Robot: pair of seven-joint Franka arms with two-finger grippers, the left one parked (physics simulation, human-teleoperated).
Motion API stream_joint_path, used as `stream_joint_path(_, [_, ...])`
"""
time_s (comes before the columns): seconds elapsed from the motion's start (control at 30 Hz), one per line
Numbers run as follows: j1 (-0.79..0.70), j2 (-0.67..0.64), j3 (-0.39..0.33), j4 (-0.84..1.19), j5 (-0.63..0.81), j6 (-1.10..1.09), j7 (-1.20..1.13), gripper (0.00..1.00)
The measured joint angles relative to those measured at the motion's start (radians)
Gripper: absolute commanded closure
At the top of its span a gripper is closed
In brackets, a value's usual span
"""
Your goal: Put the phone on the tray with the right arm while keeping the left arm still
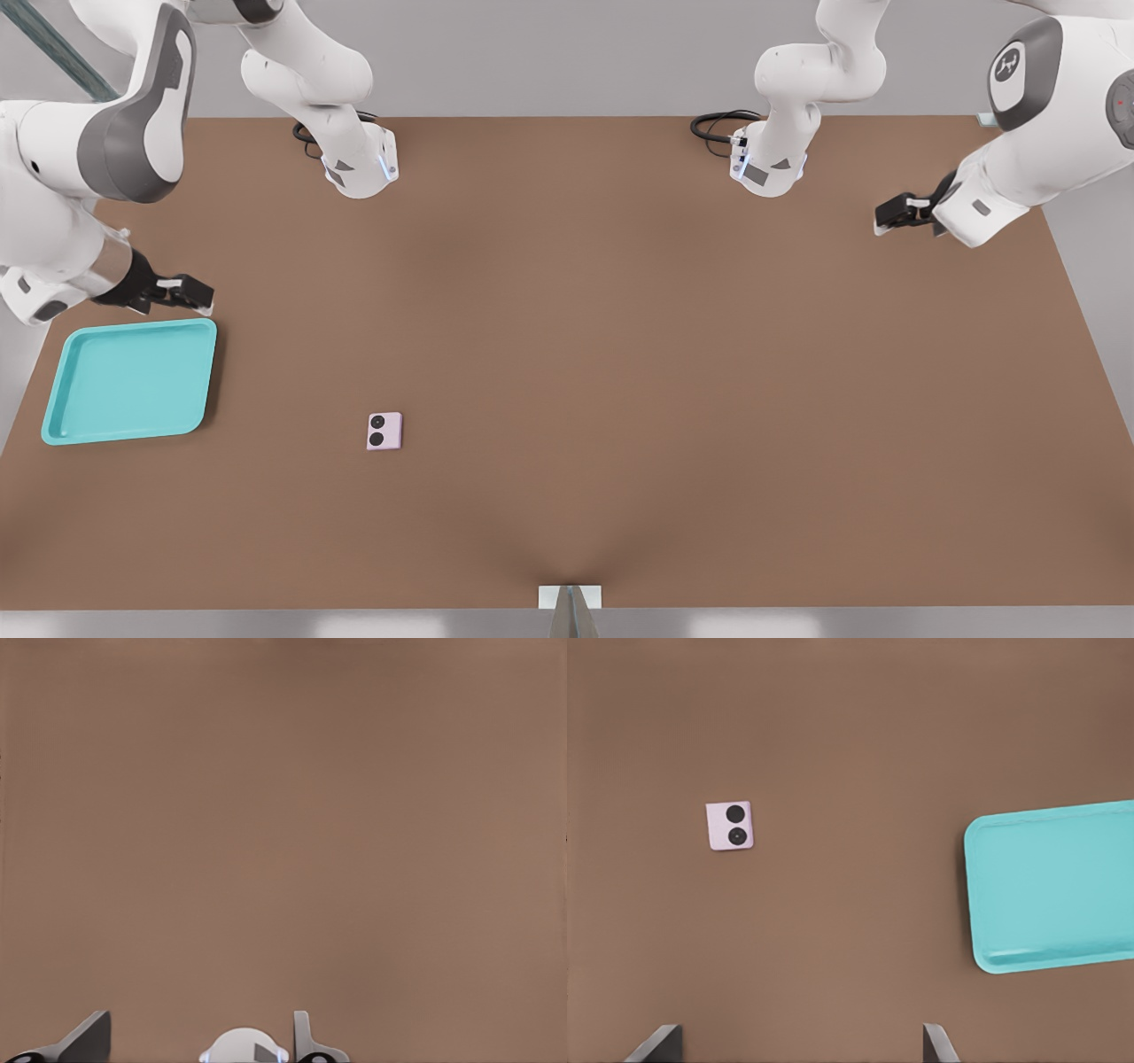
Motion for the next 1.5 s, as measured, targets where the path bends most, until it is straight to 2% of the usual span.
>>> stream_joint_path(0.07, [0.022,0.021,0.001,0.006,0.007,0.044,0.004,0.0])
stream_joint_path(0.33, [0.21,0.405,0.003,0.068,0.025,0.283,0.036,0.0])
stream_joint_path(0.47, [0.237,0.513,0.011,0.054,0.021,0.441,0.076,0.0])
stream_joint_path(0.7, [0.239,0.556,0.038,-0.125,0.024,0.692,0.144,0.0])
stream_joint_path(0.87, [0.212,0.518,0.038,-0.278,0.034,0.829,0.149,0.0])
stream_joint_path(1.5, [0.186,0.591,0.026,-0.31,0.071,0.993,0.126,0.0])
